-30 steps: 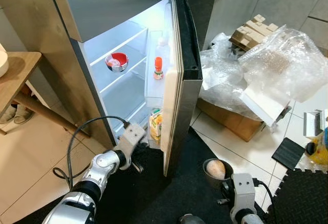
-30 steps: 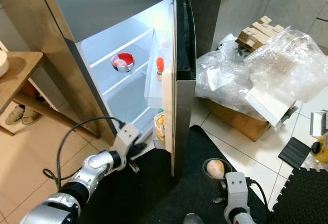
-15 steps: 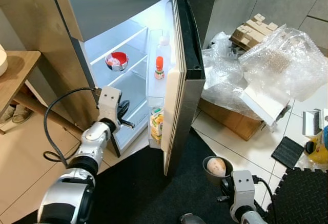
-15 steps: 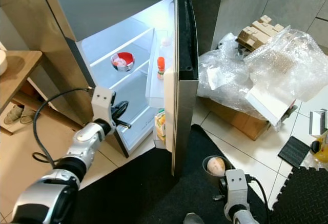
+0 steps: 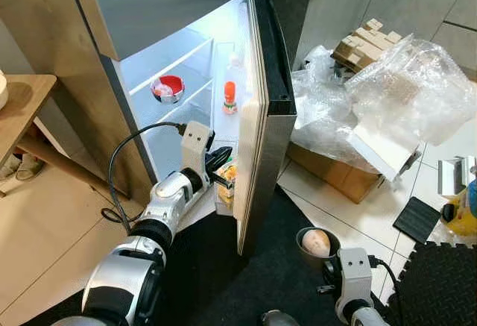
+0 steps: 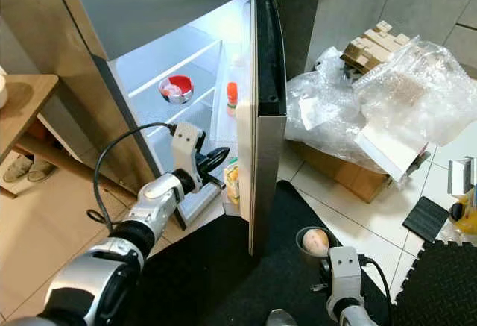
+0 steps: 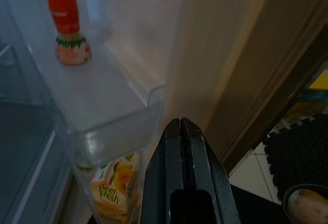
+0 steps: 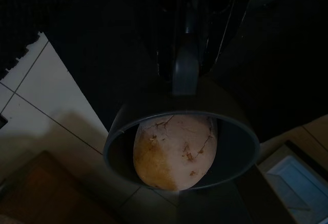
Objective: Restocking fridge
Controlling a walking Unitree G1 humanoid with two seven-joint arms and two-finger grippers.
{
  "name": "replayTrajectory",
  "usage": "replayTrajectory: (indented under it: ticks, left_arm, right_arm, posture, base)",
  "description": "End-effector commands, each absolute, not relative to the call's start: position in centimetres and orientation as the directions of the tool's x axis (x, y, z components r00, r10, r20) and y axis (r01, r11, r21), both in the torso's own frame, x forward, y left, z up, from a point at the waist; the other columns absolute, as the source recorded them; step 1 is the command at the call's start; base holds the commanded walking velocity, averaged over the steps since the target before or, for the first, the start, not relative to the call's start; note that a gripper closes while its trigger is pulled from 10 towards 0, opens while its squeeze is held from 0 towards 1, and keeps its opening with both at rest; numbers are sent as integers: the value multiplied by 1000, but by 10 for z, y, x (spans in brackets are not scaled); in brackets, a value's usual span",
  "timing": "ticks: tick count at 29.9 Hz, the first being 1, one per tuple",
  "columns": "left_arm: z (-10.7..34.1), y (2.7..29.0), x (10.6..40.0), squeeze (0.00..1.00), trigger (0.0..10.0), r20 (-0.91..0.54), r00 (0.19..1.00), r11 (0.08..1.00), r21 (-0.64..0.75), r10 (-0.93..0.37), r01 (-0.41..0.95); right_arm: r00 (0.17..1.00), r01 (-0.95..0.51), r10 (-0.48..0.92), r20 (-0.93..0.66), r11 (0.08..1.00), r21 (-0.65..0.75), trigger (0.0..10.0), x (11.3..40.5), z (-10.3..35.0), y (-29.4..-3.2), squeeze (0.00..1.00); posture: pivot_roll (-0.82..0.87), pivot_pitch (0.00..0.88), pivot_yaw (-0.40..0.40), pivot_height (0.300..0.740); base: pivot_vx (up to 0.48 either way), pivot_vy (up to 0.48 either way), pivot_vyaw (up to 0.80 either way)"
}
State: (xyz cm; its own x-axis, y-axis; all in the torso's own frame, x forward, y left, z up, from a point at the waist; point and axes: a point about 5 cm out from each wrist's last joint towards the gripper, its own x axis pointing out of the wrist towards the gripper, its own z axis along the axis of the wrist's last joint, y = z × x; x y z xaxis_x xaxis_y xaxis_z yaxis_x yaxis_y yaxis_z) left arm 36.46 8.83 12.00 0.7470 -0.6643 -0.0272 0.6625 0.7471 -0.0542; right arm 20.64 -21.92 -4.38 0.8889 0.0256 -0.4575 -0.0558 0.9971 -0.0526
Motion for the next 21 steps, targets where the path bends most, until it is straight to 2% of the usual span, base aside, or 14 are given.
replayTrajectory:
  ticks: [1,15,19,21]
  left_arm:
    - [115,78,361,0,10000,-44,717,718,-68,-696,693]
    - [113,62,354,0,10000,-44,629,630,-87,-776,772]
    - [114,49,353,0,10000,-57,604,607,-76,-795,791]
    - [118,30,351,0,10000,-48,584,586,-78,-810,807]
  right_arm:
    - [886,-37,7,-464,998,-54,10000,201,-46,-223,0]
    - [887,-22,-5,-461,998,-53,10000,198,-47,-223,0]
    - [888,-18,-8,-460,998,-53,10000,198,-47,-224,0]
    - [886,-19,-8,-463,998,-53,10000,197,-47,-225,0]
  posture:
    - [-206,154,21,736]
    - [-213,157,35,736]
    - [-213,152,35,736]
    - [-205,151,28,736]
  base:
    - [0,0,0]
    - [0,0,0]
    - [0,0,0]
    - [0,0,0]
